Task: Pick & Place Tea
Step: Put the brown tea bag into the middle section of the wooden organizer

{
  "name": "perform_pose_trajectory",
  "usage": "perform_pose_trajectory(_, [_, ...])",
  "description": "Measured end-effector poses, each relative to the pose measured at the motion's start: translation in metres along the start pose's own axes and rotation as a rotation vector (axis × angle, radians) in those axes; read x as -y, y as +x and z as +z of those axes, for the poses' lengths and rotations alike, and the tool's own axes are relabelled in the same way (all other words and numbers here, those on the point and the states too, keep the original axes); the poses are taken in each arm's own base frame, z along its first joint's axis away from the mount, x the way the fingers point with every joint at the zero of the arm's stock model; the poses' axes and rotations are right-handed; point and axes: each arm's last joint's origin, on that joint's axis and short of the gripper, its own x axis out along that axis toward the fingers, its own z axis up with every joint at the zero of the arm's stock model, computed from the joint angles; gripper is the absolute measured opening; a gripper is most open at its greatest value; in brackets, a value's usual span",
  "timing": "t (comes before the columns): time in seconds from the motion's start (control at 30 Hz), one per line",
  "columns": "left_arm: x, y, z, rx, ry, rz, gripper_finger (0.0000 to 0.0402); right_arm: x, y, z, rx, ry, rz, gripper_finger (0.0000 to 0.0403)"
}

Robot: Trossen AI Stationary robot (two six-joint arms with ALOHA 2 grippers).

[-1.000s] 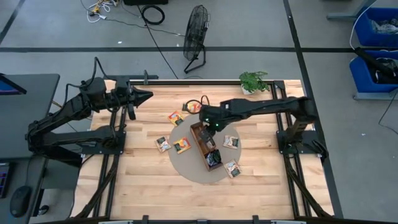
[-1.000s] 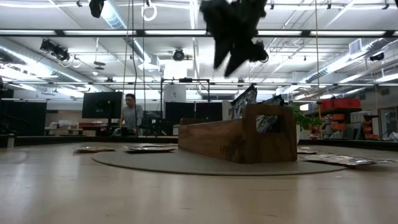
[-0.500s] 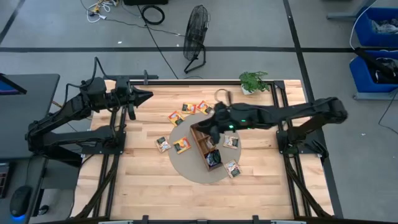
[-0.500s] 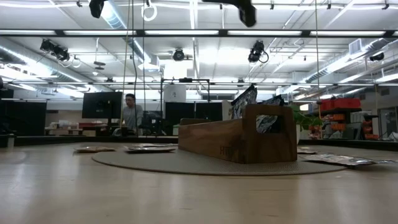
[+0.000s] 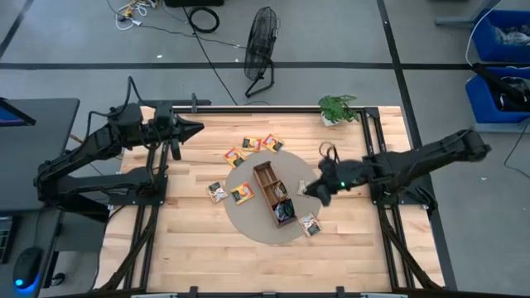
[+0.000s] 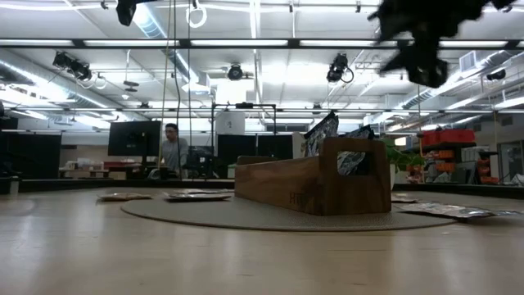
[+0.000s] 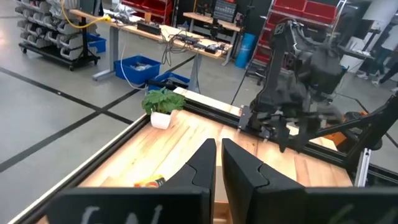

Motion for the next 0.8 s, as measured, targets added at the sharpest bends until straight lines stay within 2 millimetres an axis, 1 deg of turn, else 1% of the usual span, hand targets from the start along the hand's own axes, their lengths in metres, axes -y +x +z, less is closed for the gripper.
perform_pose_trajectory(0.13, [0.0, 0.0, -0.001, -0.004, -0.019, 0.01, 0.0028, 0.011, 0.001, -0.02, -0.116, -0.113, -0.043, 0.0176])
perform_pose_trajectory(0.27, [-0.001, 0.0, 0.0, 0.001, -0.023, 0.031, 0.0028, 0.02, 0.009, -0.036, -0.214, -0.161, -0.049, 0.0176])
perform_pose_trajectory(0.4, [-0.001, 0.0, 0.0, 0.003, -0.027, 0.043, 0.0028, 0.029, 0.016, -0.05, -0.259, -0.192, -0.095, 0.0176])
perform_pose_trajectory(0.53, [-0.002, 0.0, -0.001, 0.0, -0.031, 0.058, 0.0028, 0.032, 0.026, -0.056, -0.246, -0.237, -0.125, 0.0176])
perform_pose_trajectory(0.63, [-0.002, 0.0, -0.001, 0.002, -0.042, 0.076, 0.0028, 0.037, 0.035, -0.061, -0.278, -0.277, -0.162, 0.0176])
perform_pose_trajectory(0.8, [-0.003, 0.0, -0.001, -0.002, -0.044, 0.081, 0.0028, 0.04, 0.053, -0.072, -0.327, -0.291, -0.202, 0.0176])
